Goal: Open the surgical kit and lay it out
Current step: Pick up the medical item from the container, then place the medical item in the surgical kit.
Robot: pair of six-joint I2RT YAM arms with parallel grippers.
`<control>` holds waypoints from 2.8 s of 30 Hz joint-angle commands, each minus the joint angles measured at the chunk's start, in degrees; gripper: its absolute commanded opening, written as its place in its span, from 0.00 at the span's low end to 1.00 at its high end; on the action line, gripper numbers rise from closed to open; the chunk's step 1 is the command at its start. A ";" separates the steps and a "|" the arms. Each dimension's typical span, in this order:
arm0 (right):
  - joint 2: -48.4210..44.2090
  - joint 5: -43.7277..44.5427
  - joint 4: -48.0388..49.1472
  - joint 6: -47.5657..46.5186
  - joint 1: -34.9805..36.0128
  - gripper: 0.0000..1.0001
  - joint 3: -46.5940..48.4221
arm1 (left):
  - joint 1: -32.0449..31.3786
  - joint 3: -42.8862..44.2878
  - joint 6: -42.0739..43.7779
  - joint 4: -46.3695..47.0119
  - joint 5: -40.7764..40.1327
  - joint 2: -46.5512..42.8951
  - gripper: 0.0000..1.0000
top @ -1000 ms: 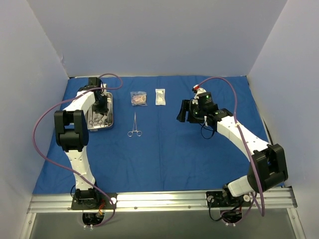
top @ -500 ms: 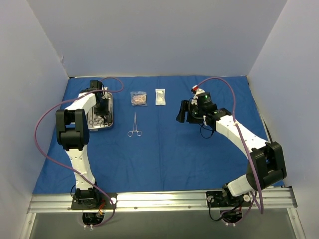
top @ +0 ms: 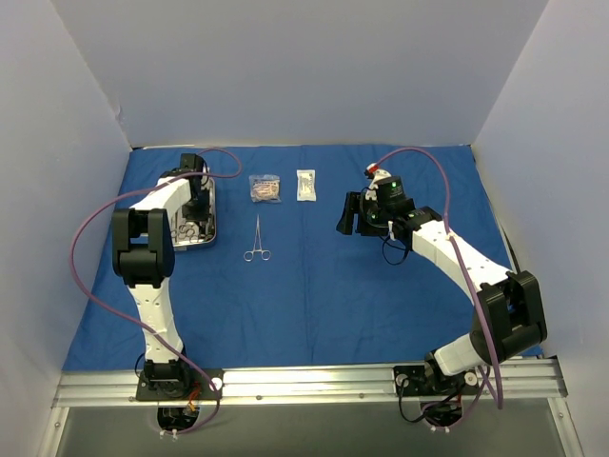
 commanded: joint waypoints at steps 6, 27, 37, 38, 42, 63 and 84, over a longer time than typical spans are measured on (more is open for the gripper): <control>-1.54 0.44 0.38 -1.59 0.50 0.65 -0.27 | -0.69 1.29 -3.17 -1.65 -1.28 3.99 0.17; -3.65 1.67 -0.06 -2.20 0.50 0.65 -1.23 | -0.51 9.29 -3.70 -6.39 -0.75 -1.63 0.02; -3.30 1.41 0.03 -2.47 0.50 0.65 -0.88 | 0.90 11.30 -3.70 -6.57 -2.95 -1.63 0.02; -3.30 1.41 -0.06 -2.47 0.42 0.65 -0.71 | 0.98 11.74 -3.62 -6.57 -3.21 -1.54 0.02; -3.48 1.32 -0.24 -2.73 0.50 0.65 -0.44 | 1.60 14.99 -3.97 -7.97 -4.80 -1.46 0.02; -8.22 2.20 -1.47 -3.61 0.42 0.65 -1.93 | -16.83 14.39 -18.72 -15.98 -0.32 -7.70 0.02; -12.44 2.55 -2.43 -3.52 -0.02 0.65 -5.72 | -29.78 12.98 -29.37 -8.68 -0.93 3.11 0.02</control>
